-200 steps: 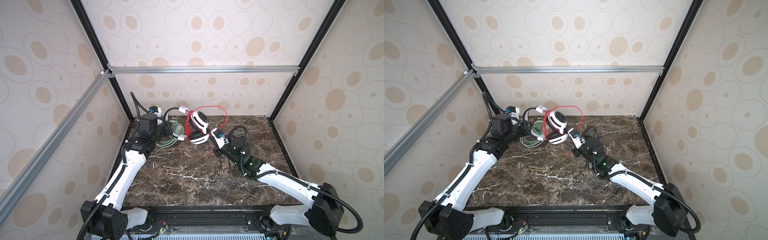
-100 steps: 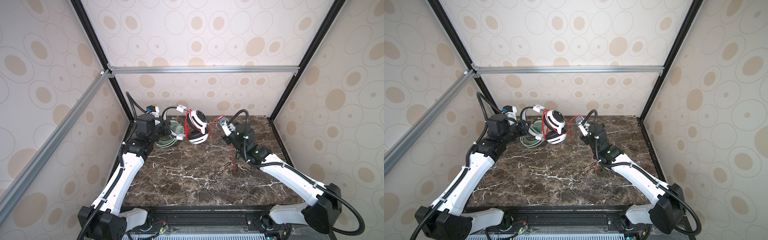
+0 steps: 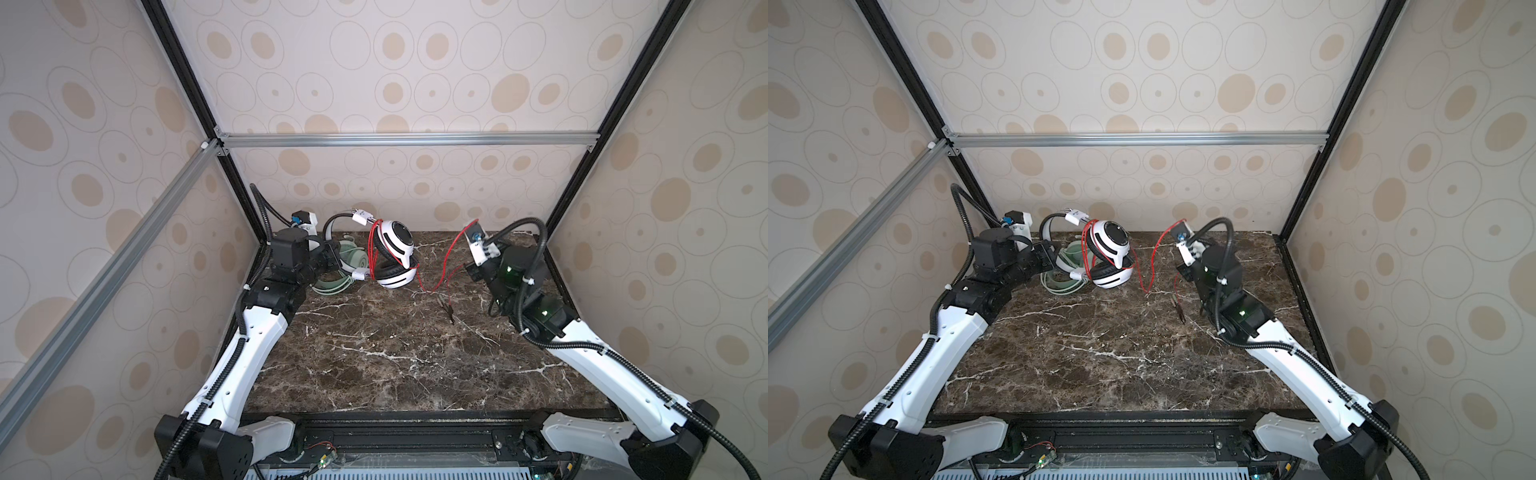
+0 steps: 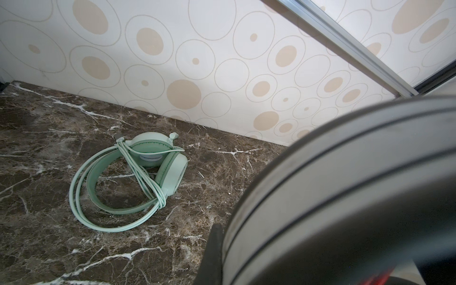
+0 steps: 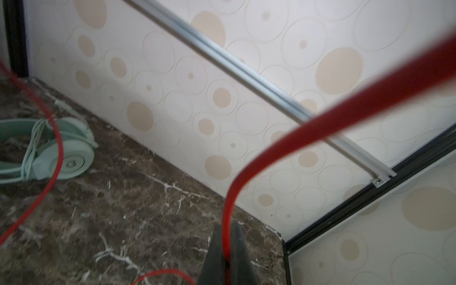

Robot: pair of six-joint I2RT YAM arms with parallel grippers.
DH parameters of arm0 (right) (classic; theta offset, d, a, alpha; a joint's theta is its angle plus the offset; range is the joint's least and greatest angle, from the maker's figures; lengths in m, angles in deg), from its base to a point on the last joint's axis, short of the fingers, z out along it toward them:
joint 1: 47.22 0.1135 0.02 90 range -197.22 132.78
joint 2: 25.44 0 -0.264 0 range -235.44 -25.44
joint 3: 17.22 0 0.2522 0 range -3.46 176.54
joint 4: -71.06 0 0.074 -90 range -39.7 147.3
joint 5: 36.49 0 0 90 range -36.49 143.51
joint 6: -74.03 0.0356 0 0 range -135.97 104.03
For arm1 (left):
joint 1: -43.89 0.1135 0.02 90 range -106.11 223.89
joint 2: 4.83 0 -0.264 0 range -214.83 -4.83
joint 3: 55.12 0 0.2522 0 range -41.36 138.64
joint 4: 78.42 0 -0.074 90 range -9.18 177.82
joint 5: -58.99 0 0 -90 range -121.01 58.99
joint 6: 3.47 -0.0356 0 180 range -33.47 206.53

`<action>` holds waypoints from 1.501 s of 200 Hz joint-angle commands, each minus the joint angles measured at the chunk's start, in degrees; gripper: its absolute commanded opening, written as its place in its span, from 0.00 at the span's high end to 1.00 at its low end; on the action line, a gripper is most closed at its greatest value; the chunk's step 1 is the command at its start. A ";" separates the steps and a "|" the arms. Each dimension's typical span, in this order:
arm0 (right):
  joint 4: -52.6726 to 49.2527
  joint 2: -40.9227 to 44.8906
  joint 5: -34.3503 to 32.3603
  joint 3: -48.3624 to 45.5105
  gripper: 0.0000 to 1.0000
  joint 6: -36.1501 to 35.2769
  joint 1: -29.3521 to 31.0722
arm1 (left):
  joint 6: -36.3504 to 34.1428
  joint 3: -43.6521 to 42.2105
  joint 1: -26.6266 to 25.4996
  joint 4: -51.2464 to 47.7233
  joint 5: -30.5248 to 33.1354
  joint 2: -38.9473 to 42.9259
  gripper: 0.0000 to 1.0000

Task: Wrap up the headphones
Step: 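Carry the red cable over and around the headphones with the right gripper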

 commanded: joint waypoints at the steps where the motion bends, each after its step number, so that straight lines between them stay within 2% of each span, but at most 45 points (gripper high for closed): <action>1: 3.17 3.65 2.36 -6.18 1.00 1.79 4.65 | 2.60 0.67 0.54 4.85 0.24 2.89 1.00; 39: 0.03 -0.91 -2.15 0.00 1.00 -2.98 13.70 | 6.43 -0.97 0.71 9.66 -9.29 0.29 1.00; 57: -0.05 -3.62 -4.19 4.98 1.00 -6.47 16.85 | 6.96 -0.81 0.71 9.09 -9.31 -1.24 1.00; 81: 0.30 -7.24 -6.34 12.07 1.00 -11.96 20.23 | 6.42 0.12 0.71 6.78 -6.31 -2.55 1.00; 102: -0.25 -11.16 -7.88 18.53 1.00 -15.03 20.54 | 6.07 0.76 0.71 5.90 -6.97 -3.59 1.00; 118: 0.03 -15.46 -10.68 23.76 1.00 -19.97 20.51 | 5.76 1.05 0.71 6.10 -8.94 -4.06 1.00; 146: -3.93 -23.42 -12.03 34.50 1.00 -23.60 17.94 | 5.45 1.15 0.64 7.08 -11.81 -4.24 1.00; 205: -13.74 -31.74 -5.09 48.80 1.00 -16.49 9.27 | 4.66 1.36 0.36 6.92 -11.24 -2.78 1.00; 266: -27.05 -40.36 4.20 58.40 1.00 -1.55 -1.87 | 4.14 1.45 0.36 7.22 -11.84 -1.65 1.00; 300: -35.85 -46.24 12.75 63.48 1.00 5.69 -7.44 | 3.75 0.72 0.27 9.27 -13.89 -0.65 1.00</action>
